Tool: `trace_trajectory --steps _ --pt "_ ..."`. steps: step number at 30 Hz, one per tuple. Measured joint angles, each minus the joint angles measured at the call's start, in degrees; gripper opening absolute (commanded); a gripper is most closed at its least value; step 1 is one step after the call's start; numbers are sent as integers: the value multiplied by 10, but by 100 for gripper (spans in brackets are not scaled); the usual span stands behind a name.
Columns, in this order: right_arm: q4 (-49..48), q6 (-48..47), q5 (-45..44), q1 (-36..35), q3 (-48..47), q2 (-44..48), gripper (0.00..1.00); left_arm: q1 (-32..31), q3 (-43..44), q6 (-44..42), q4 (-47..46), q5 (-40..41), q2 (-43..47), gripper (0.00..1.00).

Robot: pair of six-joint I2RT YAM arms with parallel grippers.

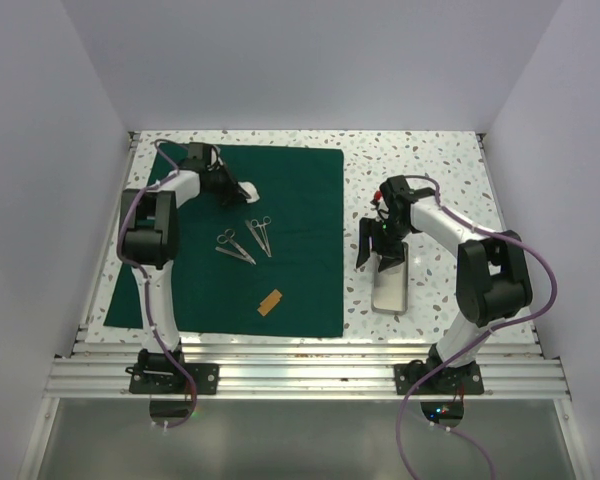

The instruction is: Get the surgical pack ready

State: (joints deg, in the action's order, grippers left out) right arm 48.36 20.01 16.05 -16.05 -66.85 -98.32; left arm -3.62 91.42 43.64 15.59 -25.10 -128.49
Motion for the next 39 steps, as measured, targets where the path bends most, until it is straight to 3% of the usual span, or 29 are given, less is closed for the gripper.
trace_trajectory --steps 5,10,18,23,31,39 --pt "2 -2 20 0 -40 -7 68 -2 -14 -50 19 -18 31 0" --pt "-17 -5 98 -7 -78 -10 76 -25 -87 -104 20 -69 134 0" --pt "-179 104 255 -51 -61 -10 82 -134 -246 -128 -20 -159 339 0" --pt "-295 193 303 -62 -7 7 84 -161 -306 -127 -33 -174 417 0" --pt "-420 284 335 -64 65 64 82 -187 -336 -116 -44 -171 461 0" --pt "-483 329 346 -80 81 76 80 -200 -351 -109 -49 -169 466 0"
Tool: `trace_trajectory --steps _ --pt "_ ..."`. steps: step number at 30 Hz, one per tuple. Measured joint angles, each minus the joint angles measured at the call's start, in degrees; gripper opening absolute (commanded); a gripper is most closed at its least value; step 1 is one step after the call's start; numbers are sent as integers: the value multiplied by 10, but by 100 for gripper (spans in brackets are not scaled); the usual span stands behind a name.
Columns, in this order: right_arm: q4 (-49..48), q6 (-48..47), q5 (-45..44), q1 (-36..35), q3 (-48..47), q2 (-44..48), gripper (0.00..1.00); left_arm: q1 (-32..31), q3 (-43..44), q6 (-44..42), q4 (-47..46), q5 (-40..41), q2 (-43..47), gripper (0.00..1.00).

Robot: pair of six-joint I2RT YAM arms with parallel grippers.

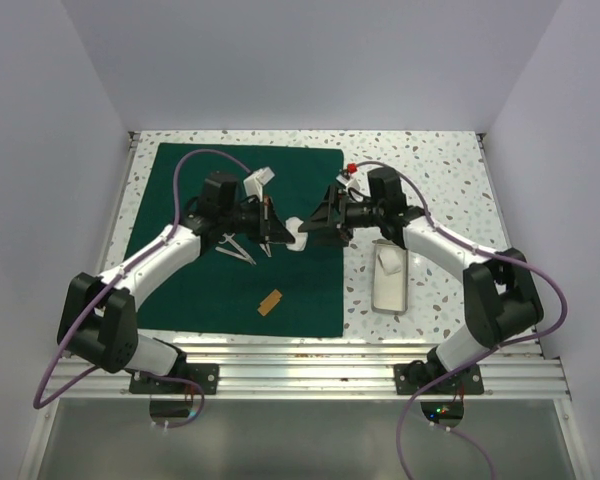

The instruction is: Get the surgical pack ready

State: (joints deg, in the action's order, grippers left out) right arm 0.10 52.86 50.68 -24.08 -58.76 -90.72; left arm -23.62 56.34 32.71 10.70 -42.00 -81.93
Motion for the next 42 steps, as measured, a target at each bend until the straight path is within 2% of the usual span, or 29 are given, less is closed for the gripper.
trace_trajectory --steps 12,27,30,36,37,39,42 --pt "-73 52 2 -7 16 -8 68 -5 -6 13 -25 -2 9 0" --pt "-113 75 8 -11 23 -27 50 -6 -19 28 -40 -13 11 0" --pt "-121 77 12 -14 27 -27 43 -6 -19 29 -42 -14 11 0" --pt "-125 80 13 -15 36 -27 7 -6 -20 32 -43 -15 11 1" --pt "-125 80 13 -15 38 -27 0 -6 -21 32 -43 -15 11 10" --pt "-119 75 12 -15 38 -26 0 -6 -23 28 -40 -13 11 35" --pt "-75 42 0 -15 33 -26 0 -6 -23 19 -29 -5 11 58"
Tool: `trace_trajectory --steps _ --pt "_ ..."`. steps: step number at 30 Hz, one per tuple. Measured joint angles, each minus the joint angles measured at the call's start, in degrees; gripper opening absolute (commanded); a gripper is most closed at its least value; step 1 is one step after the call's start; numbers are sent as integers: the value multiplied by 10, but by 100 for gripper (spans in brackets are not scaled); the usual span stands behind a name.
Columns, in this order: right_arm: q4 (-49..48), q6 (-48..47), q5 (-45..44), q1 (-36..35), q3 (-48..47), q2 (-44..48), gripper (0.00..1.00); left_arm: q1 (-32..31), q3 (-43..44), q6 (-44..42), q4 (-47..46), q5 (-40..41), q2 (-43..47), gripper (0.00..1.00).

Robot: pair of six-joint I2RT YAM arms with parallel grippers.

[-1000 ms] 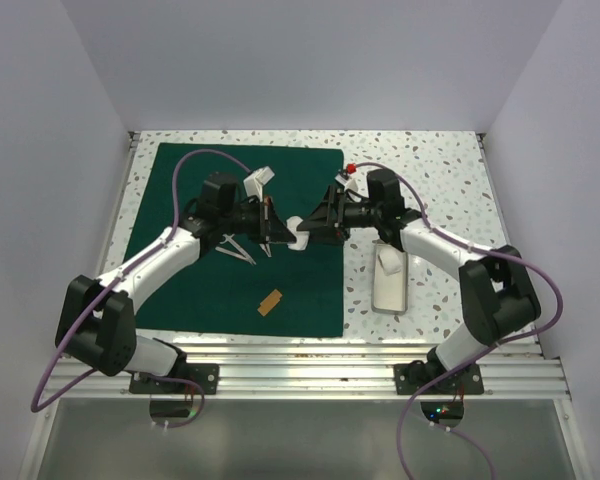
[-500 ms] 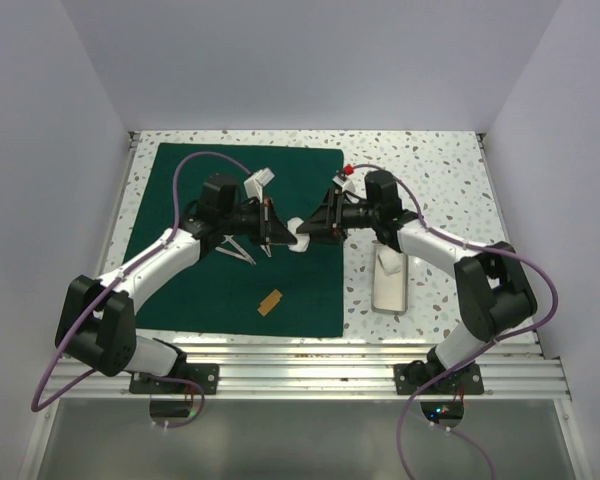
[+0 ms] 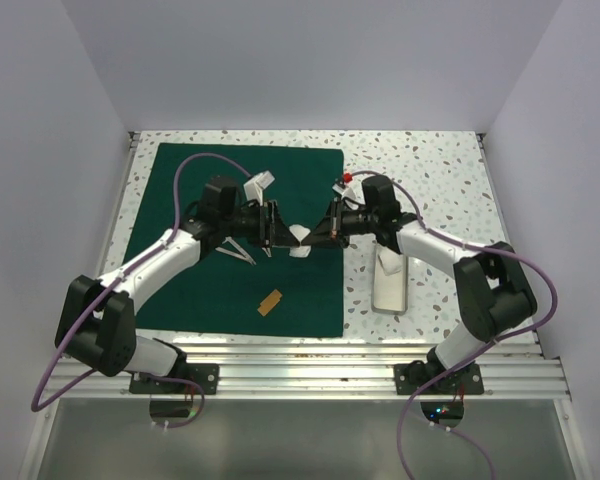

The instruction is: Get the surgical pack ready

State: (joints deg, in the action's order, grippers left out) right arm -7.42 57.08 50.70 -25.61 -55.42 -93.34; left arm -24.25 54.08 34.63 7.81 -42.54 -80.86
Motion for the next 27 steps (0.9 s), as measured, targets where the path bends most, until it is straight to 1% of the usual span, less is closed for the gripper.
trace_trajectory --steps 3,9,12,15,18,21,27 --pt "94 -65 -20 1 -19 0 0 0 0 -21 36 30 4 64" --pt "325 -255 -97 23 -78 22 0 7 1 -65 128 121 13 66" --pt "419 -328 -142 66 -80 47 0 15 1 -76 155 149 3 64" --pt "497 -378 -191 129 -79 59 0 18 8 -83 167 157 -26 63" --pt "552 -407 -263 188 -65 73 0 19 16 -88 171 158 -57 64" --pt "592 -423 -308 208 -51 78 0 19 26 -95 176 158 -77 64" --pt "609 -436 -306 211 -35 49 0 34 42 -113 178 157 -93 64"
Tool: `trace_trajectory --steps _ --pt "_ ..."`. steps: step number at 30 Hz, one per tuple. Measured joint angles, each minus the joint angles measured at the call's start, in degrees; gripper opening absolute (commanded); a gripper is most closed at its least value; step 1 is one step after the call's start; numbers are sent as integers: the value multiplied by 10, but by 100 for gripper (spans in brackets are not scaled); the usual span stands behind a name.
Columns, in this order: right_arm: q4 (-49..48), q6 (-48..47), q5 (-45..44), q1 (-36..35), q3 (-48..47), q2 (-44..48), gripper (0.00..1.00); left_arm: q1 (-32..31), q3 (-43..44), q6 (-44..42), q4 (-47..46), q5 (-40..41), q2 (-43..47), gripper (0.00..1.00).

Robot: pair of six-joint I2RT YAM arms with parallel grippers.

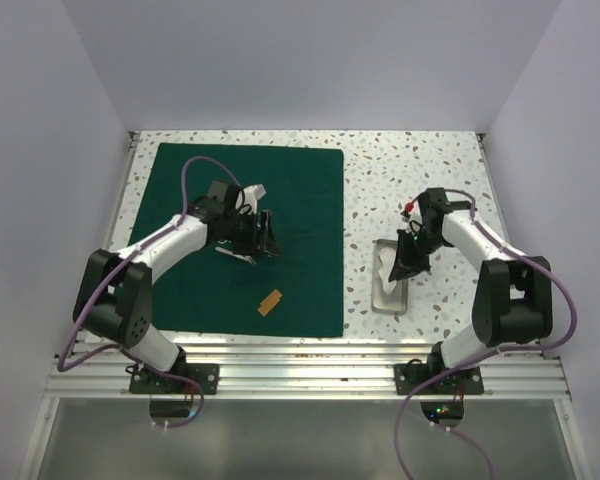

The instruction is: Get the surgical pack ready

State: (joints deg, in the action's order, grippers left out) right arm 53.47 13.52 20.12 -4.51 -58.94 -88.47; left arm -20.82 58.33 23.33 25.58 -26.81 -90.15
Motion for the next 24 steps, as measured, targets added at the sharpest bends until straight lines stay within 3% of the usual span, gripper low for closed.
trace_trajectory --steps 15,18,22,24 --pt "-13 -7 61 40 27 -132 2 48 0 -19 21 -1 0 64" --pt "-9 -8 44 40 21 -132 13 51 0 -19 24 0 1 65" --pt "-5 -11 21 40 10 -132 40 53 -2 -20 31 5 3 66" --pt "-4 -12 19 40 4 -130 49 53 -14 -22 35 11 11 67"
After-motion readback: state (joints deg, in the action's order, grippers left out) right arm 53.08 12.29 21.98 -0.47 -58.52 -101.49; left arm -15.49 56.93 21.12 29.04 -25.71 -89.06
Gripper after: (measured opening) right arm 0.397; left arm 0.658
